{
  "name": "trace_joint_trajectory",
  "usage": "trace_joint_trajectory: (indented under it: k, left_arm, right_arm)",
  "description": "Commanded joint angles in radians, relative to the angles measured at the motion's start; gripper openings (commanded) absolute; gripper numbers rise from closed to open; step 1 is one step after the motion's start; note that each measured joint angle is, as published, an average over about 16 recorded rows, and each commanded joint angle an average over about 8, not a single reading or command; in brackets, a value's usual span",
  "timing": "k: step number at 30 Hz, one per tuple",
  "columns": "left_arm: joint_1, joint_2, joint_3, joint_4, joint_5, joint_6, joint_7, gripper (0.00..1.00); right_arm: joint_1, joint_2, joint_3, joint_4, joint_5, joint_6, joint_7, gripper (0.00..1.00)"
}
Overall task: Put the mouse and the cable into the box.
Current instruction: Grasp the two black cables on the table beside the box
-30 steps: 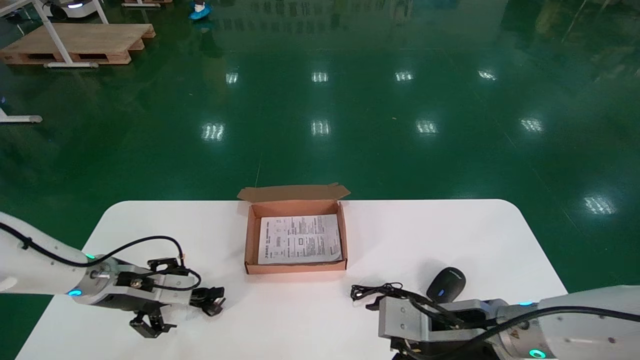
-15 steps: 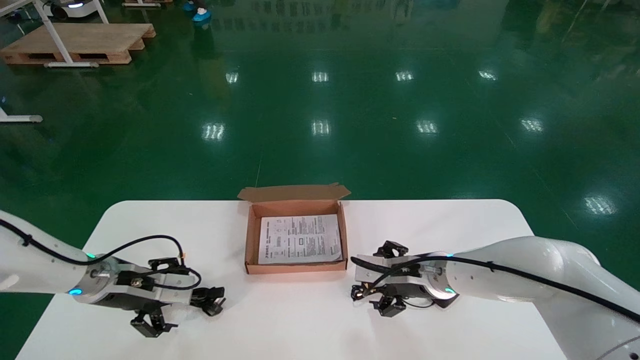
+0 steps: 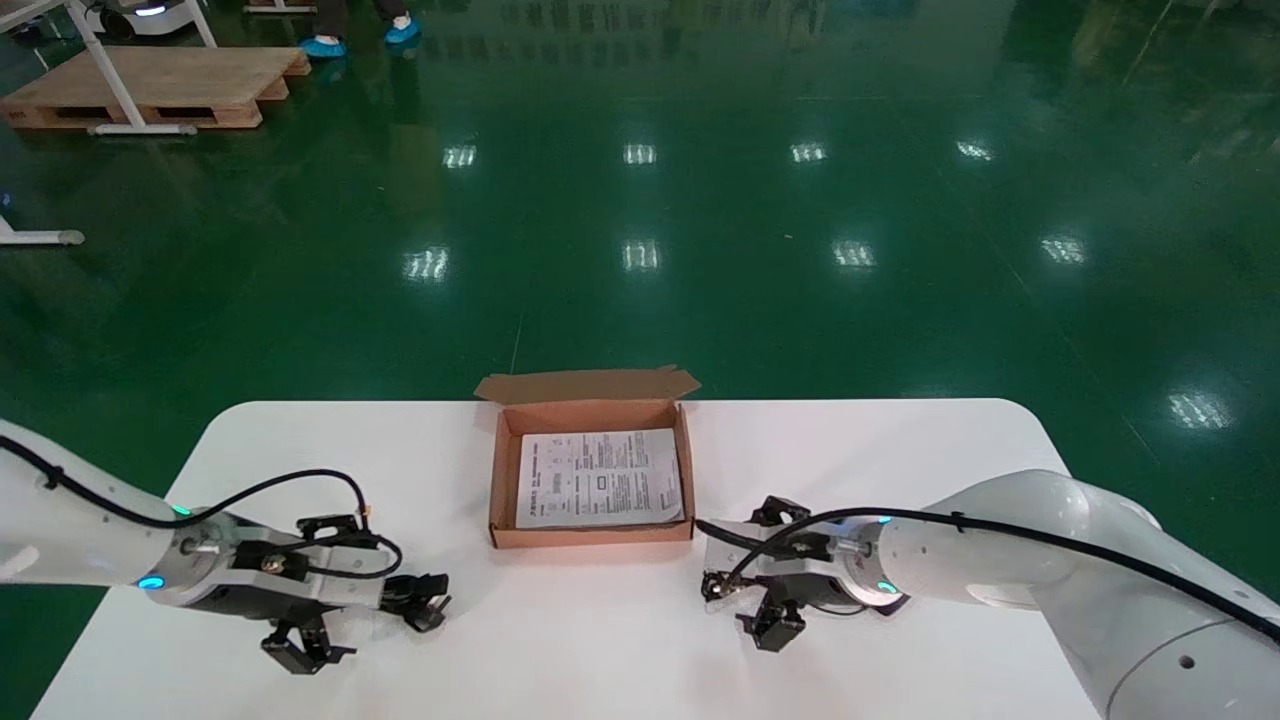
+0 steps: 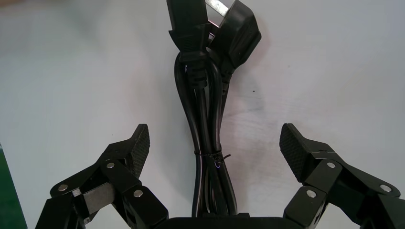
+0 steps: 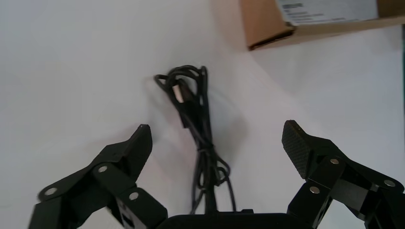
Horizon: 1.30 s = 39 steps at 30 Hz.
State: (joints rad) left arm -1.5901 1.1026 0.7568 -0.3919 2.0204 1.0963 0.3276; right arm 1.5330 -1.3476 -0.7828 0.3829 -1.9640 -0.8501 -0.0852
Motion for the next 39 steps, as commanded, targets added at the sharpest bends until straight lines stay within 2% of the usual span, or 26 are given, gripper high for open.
trace_joint_trajectory:
  k: [1,14,32,39]
  left_arm:
    - [-0.001,0.000,-0.002,0.003,-0.003,0.001,0.002,1.00]
    - [0.011,0.015,0.043,0.001,0.070,-0.037,0.023,1.00]
    - [-0.036,0.014,-0.005,0.020,0.002,-0.043,0.023,1.00]
    - [-0.030,0.022,0.001,0.032,0.006,-0.030,0.040,1.00]
  right_arm:
    - [0.003,-0.001,0.000,-0.013,0.007,0.009,-0.005,1.00]
    - [-0.001,0.006,-0.013,0.001,0.016,0.019,0.012,1.00]
    - [-0.009,0.019,-0.027,0.033,0.020,0.016,0.031,1.00]
    - [-0.010,0.021,-0.032,0.038,0.020,0.016,0.037,1.00]
